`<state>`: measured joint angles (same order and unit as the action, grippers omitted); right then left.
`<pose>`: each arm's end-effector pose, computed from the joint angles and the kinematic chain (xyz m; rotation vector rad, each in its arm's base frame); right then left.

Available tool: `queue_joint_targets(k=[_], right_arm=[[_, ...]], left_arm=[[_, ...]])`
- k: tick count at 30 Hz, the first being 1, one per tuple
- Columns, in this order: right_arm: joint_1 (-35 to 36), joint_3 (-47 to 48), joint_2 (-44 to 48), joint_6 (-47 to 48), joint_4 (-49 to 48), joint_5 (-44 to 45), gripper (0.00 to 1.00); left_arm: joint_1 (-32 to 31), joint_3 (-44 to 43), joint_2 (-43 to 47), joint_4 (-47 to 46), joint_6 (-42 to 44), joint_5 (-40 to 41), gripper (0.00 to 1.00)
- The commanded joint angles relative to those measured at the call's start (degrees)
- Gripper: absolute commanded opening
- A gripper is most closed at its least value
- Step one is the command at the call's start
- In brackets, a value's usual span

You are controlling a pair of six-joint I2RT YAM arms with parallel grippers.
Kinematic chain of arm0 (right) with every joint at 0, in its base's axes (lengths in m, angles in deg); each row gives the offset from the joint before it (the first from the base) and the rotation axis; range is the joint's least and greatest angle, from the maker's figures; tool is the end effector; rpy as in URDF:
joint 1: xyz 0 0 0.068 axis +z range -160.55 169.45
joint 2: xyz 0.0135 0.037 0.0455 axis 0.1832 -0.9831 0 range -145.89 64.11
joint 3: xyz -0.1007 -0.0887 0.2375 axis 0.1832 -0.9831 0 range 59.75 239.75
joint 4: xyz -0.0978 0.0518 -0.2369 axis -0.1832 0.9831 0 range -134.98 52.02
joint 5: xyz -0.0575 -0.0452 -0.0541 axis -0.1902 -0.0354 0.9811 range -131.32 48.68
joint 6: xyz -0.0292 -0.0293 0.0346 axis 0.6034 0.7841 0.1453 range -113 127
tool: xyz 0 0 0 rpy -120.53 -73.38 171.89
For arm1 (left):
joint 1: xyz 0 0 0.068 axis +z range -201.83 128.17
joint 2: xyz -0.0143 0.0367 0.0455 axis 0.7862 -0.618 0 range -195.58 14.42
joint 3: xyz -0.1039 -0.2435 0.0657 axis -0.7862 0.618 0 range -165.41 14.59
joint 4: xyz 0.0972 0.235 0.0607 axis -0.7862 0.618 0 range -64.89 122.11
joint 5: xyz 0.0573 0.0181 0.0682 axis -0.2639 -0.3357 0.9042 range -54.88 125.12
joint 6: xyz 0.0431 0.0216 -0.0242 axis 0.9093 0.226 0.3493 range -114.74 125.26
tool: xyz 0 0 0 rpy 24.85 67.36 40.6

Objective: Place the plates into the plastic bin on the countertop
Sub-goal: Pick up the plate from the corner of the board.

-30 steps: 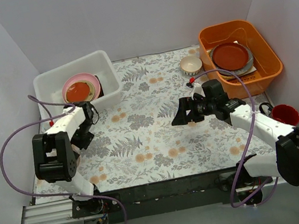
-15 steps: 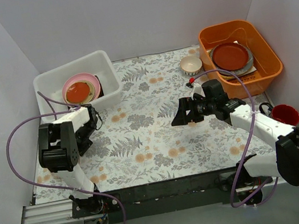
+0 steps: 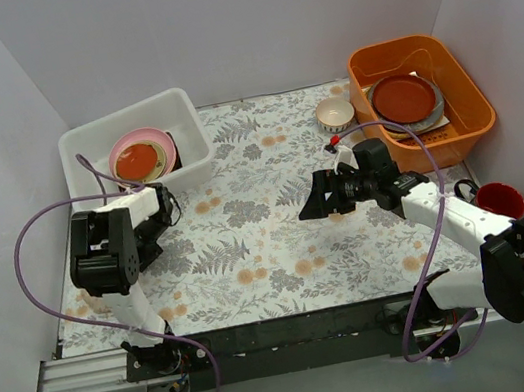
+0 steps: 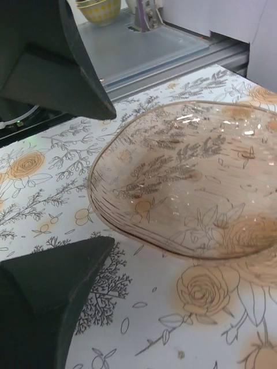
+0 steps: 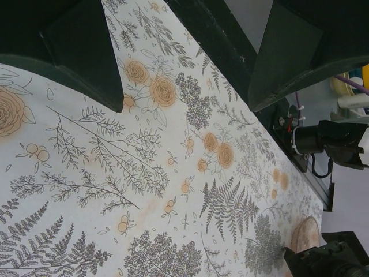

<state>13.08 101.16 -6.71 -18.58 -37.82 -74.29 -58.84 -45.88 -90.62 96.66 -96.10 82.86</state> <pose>0.2301 0.1220 0.2329 -0.3020 2.2947 1.0957 0.2632 -0.0058 0.1512 -1.6536 1.8815 1.1140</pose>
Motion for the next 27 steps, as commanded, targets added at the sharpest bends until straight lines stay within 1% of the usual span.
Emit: queue_joint_targets(k=[1, 2, 4, 5, 7, 11, 12, 14, 15, 17, 22, 27], right_arm=[[-0.26, 0.96, 0.51, -0.43, -2.15, -1.22, 0.96], [-0.26, 0.96, 0.69, -0.43, -2.15, -1.04, 0.96], [-0.26, 0.96, 0.87, -0.43, -2.15, -1.04, 0.96], [-0.26, 0.87, 0.87, -0.43, -2.15, -0.96, 0.96], [-0.26, 0.78, 1.22, -0.52, -1.97, -1.04, 0.96], [-0.26, 0.34, 1.83, -0.70, -2.24, -0.78, 0.96], [-0.26, 0.17, 1.92, -0.78, -2.24, -0.78, 0.96], [-0.17, 0.08, 2.18, -0.87, -2.15, -0.78, 0.96], [-0.26, -0.01, 2.27, -0.96, -2.24, -0.78, 0.96], [-0.17, -0.19, 2.71, -0.96, -2.24, -0.60, 0.96], [-0.26, -0.62, 2.98, -1.05, -2.32, -0.52, 0.96], [-0.26, -0.71, 2.80, -1.05, -2.41, -0.95, 0.96]], left_arm=[[0.68, 1.58, 1.41, -9.40, 5.82, -3.27, 0.75], [1.29, 1.67, 1.58, -10.11, 7.39, -3.97, 0.63], [2.08, 2.28, 2.02, -12.48, 8.72, -6.17, 0.53], [3.39, 2.72, 2.11, -12.83, 9.16, -6.87, 0.44], [4.63, 3.16, 2.29, -14.07, 9.95, -9.06, 0.40], [6.56, 3.51, 2.64, -15.73, 11.97, -10.74, 0.31], [6.83, 3.78, 2.29, -16.09, 12.50, -11.18, 0.26], [6.92, 3.87, 1.76, -16.44, 12.85, -12.23, 0.19], [6.92, 3.78, 1.50, -16.70, 13.38, -12.59, 0.11], [6.92, 4.04, 1.06, -17.40, 14.17, -13.81, 0.00], [6.92, 3.60, 0.62, -16.35, 13.47, -13.03, 0.00], [6.92, 3.16, 2.72, -15.56, 13.12, -13.38, 0.00]])
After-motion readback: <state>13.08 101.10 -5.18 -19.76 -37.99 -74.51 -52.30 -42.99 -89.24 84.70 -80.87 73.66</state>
